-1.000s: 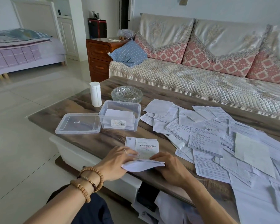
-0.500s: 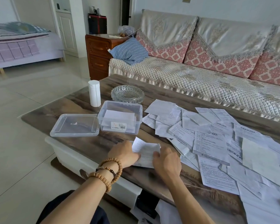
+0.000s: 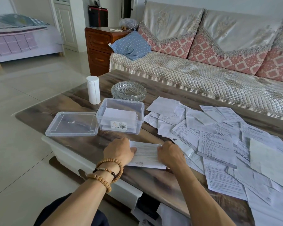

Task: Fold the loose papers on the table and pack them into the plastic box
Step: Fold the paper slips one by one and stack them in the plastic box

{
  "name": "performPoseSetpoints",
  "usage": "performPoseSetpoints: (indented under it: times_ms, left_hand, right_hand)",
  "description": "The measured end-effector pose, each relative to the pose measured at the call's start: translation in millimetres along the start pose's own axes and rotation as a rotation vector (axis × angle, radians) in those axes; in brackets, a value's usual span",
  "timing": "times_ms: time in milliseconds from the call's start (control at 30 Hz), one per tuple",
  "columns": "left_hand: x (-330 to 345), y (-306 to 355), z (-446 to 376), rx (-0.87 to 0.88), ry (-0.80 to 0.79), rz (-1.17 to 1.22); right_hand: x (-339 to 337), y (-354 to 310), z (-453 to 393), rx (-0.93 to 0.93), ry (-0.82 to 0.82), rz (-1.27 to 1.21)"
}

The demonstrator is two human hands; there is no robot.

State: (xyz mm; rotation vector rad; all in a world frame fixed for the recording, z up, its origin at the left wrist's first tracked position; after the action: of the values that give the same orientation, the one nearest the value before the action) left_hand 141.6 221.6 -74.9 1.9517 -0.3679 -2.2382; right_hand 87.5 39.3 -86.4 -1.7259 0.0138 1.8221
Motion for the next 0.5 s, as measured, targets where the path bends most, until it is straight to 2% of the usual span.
performPoseSetpoints:
  times_ms: [200, 400, 500]
  left_hand:
    - [-1, -2, -3, -0.007, 0.022, -0.008]
    - [-7, -6, -2, 0.016, 0.081, -0.058]
    - [-11, -15, 3, 0.021, 0.159, -0.116]
  right_hand:
    - [0, -2, -4, 0.014, -0.016, 0.003]
    - [-2, -11, 5, -0.008, 0.091, 0.150]
    - [0, -15, 10, -0.035, 0.156, 0.254]
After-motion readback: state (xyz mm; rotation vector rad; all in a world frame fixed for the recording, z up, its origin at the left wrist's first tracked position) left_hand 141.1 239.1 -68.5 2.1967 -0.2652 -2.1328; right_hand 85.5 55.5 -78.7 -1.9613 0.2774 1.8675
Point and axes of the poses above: each hand's wrist, its own z-axis away from the middle knuckle, its own x-axis out of the palm, y = z × x, the point moved 7 cm from there along -z, towards the middle knuckle, and after that the axes turned 6 degrees about -x, right-handed, at the moved point
